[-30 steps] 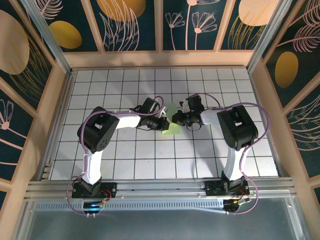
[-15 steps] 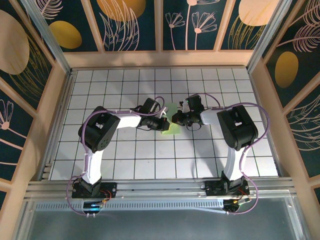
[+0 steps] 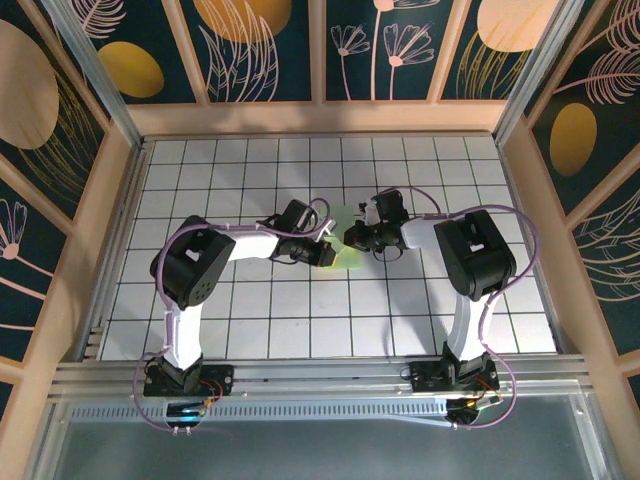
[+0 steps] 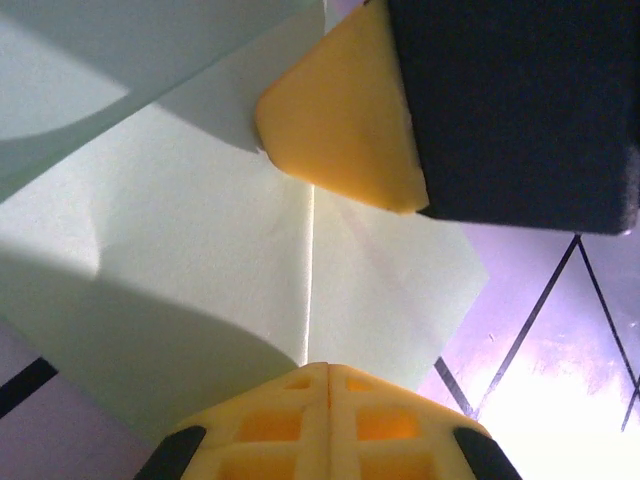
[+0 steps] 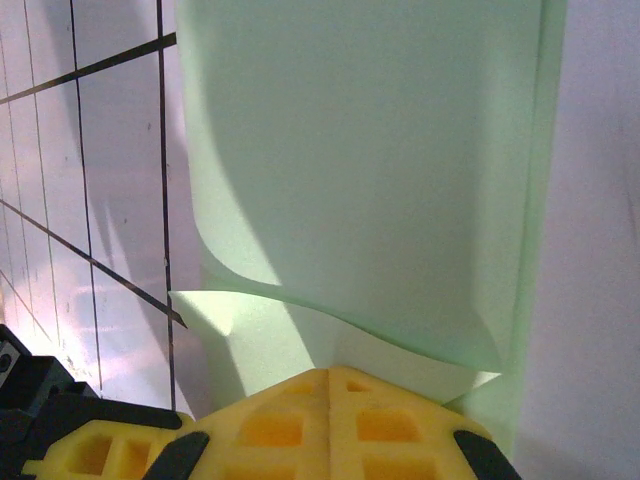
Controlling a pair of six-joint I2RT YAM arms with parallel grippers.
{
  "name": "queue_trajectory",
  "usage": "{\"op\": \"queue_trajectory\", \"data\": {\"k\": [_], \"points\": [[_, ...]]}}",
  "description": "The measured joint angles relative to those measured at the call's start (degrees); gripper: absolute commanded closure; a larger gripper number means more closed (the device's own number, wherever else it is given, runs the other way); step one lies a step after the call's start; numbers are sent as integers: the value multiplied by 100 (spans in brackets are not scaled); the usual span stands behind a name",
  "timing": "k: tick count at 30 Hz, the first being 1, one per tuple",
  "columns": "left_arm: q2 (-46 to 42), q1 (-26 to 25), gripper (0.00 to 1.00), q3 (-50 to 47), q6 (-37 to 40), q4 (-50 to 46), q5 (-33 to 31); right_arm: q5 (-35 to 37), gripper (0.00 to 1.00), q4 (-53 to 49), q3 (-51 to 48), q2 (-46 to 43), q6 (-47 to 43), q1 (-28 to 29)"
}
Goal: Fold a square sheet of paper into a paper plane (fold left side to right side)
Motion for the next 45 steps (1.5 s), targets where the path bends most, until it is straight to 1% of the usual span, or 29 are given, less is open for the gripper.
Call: {"op": "queue_trajectory", "data": {"k": [12,18,27,31,33,35,39,45], "points": [[-219,-28,100,-240,380,-37,-201,-17,100,-2,0,0,0,-4],[-238,-35,100,-256,341,-31,-214,-26,100,0,0,0,2,-4],[-151,-35,100,-26,46,-144,-238,-74,100,0,-7,-61,46,-66],[-138,-35,98,61,-61,-140,-227,-52,92,-2,-76,-315,50,-146],[-138,-35,97,96,-105,-127,-199,-37,90,2,-83,-455,46,-155],[-138,-35,97,114,-153,-76,-190,-35,92,24,-114,-597,46,-153],[-151,-35,96,118,-249,-37,-197,-61,100,68,-260,-761,46,-136],[-476,-33,98,-83,-387,13,-219,-116,100,136,-435,-752,111,76]]}}
